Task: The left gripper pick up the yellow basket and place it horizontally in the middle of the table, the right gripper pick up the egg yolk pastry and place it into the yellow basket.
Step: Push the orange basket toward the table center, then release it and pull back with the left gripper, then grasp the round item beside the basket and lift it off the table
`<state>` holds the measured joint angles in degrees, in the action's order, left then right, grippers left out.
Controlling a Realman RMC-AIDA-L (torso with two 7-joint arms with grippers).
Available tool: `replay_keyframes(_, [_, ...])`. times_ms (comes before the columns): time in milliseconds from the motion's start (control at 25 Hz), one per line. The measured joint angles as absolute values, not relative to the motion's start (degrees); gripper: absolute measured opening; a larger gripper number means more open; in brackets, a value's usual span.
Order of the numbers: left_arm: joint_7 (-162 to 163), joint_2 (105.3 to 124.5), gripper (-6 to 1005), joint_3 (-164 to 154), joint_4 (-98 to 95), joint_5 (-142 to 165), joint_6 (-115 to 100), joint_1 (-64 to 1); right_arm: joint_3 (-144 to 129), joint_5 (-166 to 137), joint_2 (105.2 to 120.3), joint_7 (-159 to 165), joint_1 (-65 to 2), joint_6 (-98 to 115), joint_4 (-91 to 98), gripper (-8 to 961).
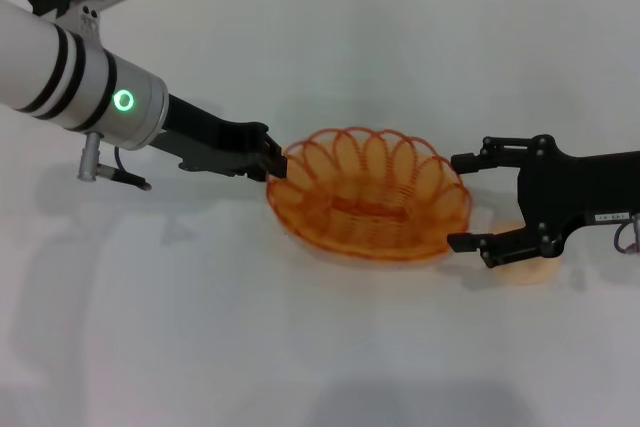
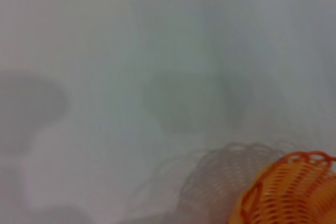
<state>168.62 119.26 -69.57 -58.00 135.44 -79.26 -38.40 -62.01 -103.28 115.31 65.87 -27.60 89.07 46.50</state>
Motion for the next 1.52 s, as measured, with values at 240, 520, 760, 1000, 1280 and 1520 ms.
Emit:
replay_keyframes(240, [168.63, 119.23, 306, -69.64, -58.06, 135.15, -79.55, -37.73, -61.92, -103.28, 115.31, 65.73, -27.60, 88.95, 46.29, 835])
replay_keyframes(520, [168.10, 119.00, 575, -69.14, -58.36, 135.35, -80.14, -37.63, -61.87, -103.27, 115.31, 65.74, -27.22, 88.86, 46.20, 829])
replay_keyframes(760, [167.04, 118.36, 671, -68.98, -59.76, 135.55, -80.38, -36.82, -61.87, -103.13, 115.36, 66.00, -26.90, 88.85, 46.32, 823])
replay_keyframes(1000, [160.87, 117.98, 704, -67.50, -61.59, 134.16, -81.61, -35.47, -61.74, -102.43, 115.40, 66.52, -26.73, 88.86, 46.15, 817])
replay_keyframes(1280, [130.55, 117.95, 698, -58.03, -62.27, 123.39, -83.32, -29.60, -61.70, -101.78, 115.34, 69.36, -26.16, 88.86, 46.45, 811])
replay_keyframes(1520, [112.10, 118.28, 692, -48.97, -57.22, 115.10, -84.12, -27.00, -61.52, -101.77, 115.29, 71.73, -26.10, 88.28, 46.56, 806])
